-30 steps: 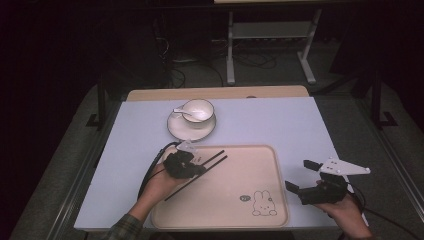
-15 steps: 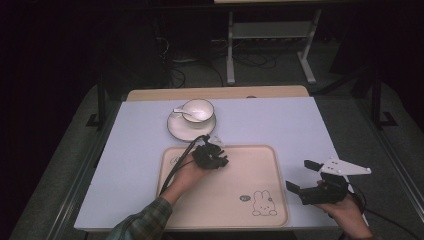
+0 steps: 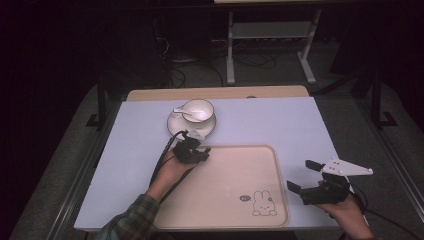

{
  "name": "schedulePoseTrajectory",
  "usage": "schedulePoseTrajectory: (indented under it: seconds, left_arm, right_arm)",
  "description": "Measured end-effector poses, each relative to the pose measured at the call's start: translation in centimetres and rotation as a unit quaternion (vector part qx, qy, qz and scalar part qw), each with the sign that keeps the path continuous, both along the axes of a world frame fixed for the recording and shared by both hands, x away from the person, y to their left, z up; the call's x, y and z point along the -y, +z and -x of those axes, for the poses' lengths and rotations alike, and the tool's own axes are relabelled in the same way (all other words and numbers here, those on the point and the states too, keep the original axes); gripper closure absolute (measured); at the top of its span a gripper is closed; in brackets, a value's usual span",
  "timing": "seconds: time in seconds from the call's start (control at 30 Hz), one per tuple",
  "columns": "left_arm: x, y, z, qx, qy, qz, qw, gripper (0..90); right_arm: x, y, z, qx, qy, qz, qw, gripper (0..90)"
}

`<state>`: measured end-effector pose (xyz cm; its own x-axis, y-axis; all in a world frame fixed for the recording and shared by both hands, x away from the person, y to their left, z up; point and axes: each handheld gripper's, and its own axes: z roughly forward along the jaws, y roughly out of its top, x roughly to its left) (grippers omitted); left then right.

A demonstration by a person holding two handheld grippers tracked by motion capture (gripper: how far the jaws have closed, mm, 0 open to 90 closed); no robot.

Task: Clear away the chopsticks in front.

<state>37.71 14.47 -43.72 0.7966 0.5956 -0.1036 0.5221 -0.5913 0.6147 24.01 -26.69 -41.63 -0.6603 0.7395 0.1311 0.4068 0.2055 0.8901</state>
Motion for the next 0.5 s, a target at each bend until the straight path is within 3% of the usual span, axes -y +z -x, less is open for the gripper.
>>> schedulePoseTrajectory:
  seconds: [0.5]
  left_arm:
    - [-5.3, 0.2, 2.7, -0.009, 0.038, -0.005, 0.9992, 89.4]
  right_arm:
    - [0.0, 0.0, 0.1, 0.0, 0.0, 0.0, 1.0, 0.0]
